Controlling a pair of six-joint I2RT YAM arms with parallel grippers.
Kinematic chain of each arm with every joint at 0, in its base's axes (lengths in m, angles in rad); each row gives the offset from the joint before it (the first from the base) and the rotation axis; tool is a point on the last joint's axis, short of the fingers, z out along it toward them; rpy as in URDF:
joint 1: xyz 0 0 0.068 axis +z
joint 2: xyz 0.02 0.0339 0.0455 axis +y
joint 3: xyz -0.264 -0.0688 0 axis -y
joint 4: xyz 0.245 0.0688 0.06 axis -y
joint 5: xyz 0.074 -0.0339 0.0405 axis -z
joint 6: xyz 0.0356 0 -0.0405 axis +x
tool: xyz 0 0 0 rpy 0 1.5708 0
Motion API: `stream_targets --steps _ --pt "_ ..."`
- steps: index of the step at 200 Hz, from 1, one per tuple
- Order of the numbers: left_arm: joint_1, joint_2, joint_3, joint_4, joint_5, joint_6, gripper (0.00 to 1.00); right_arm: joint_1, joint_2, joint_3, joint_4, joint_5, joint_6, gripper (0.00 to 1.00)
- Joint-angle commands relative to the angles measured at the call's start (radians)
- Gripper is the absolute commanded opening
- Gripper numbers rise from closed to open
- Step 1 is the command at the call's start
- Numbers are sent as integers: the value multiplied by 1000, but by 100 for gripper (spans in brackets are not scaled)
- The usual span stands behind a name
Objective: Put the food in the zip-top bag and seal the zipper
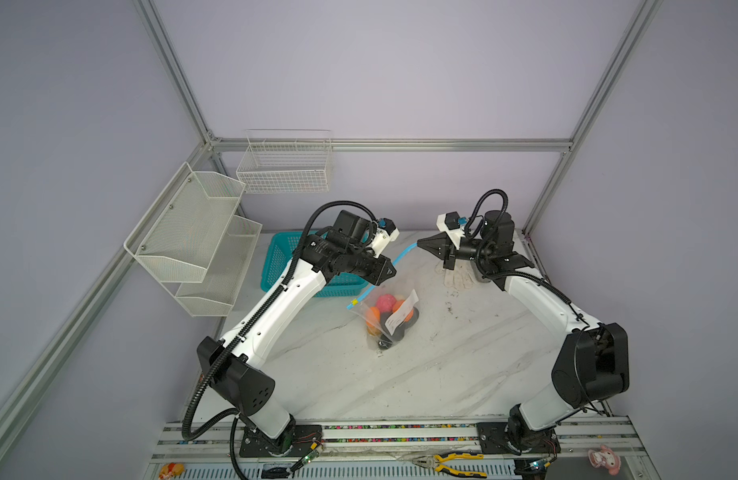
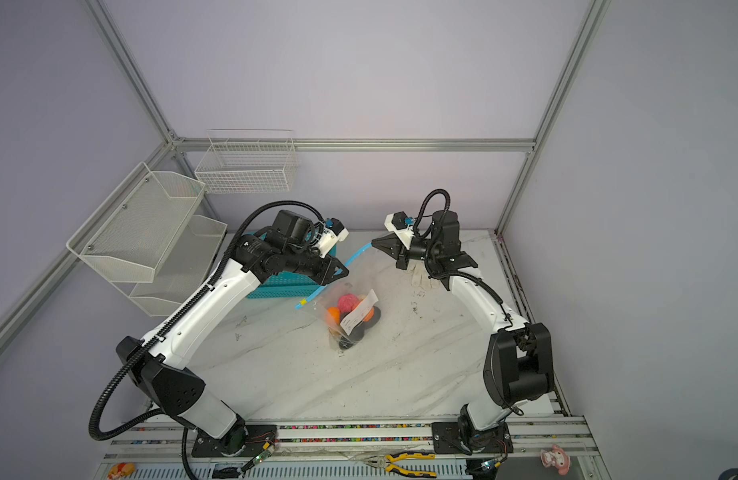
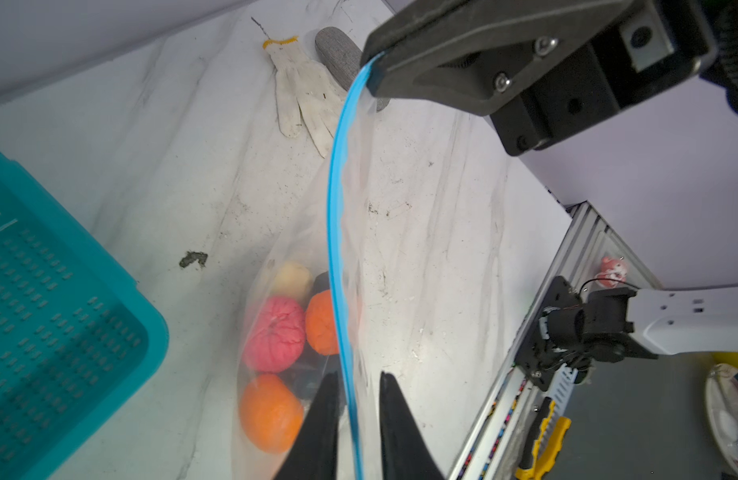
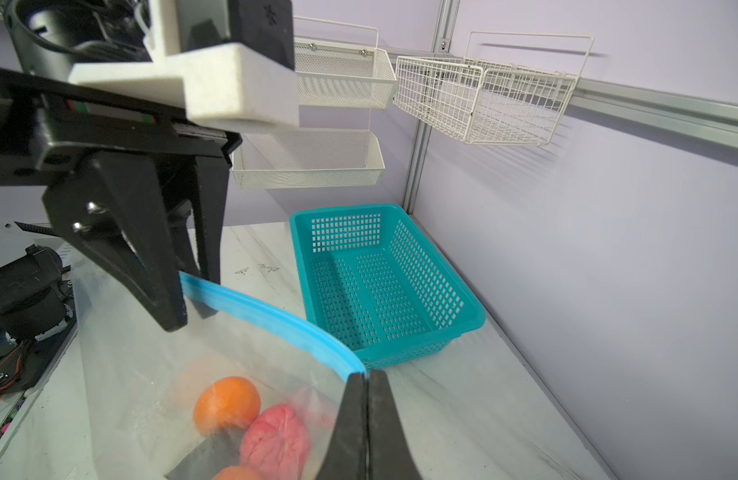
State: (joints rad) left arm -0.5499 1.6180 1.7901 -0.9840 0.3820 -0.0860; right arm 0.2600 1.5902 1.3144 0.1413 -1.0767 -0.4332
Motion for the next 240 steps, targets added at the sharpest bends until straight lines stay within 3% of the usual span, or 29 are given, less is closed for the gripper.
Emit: stream_targets --steps 1,111,198,219,240 --pt "7 -38 97 3 -4 13 26 8 4 21 20 0 9 0" --pt "6 -66 90 4 -18 25 18 10 17 17 21 -5 10 0" --pt "5 -67 70 17 -15 35 6 12 32 27 27 -4 27 0" --pt "5 -66 62 23 -12 36 3 13 33 31 34 -9 35 9" --pt "5 -61 70 24 -6 45 0 13 26 37 54 4 81 29"
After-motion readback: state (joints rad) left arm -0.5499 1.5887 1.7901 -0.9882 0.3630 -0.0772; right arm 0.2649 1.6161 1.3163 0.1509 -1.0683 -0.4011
